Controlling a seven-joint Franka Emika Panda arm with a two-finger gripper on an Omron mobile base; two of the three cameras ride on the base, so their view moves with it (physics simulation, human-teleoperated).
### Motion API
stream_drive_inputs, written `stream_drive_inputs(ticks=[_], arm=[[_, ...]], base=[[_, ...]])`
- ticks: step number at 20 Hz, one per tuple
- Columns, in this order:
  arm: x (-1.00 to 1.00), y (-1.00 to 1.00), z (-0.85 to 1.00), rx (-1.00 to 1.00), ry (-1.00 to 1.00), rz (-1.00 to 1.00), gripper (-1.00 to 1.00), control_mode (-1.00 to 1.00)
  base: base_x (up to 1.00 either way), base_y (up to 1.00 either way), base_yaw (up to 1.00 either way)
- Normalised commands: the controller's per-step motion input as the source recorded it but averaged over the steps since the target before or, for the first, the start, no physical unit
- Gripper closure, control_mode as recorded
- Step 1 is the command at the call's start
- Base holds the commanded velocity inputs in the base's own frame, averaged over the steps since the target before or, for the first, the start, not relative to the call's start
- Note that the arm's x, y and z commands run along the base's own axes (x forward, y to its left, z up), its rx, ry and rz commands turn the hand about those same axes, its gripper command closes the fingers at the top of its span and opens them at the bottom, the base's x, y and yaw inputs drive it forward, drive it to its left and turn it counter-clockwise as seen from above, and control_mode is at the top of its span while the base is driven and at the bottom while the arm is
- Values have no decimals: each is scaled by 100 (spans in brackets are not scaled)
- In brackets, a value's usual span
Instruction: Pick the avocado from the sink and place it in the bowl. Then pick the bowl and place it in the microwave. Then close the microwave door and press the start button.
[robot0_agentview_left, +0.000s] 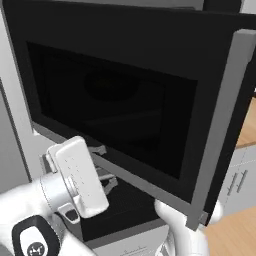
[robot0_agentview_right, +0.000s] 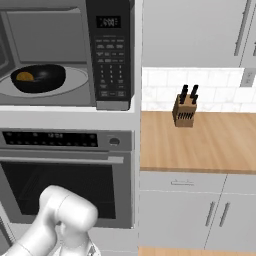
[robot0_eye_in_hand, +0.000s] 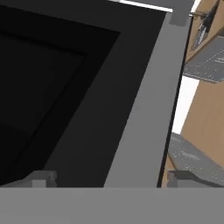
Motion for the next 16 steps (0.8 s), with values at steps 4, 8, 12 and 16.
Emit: stream_drive_inputs(ticks=[4,8,12,16], arm=[[37,-69,0,4,18,34,-100,-100],[49,-76,0,6,4,34,-100,-100],[56,-72,0,10,9,37,-100,-100],[53,-71,5,13,11,37,-100,-100]], base=[[0,0,0],[0,0,0],[0,0,0],[0,0,0]])
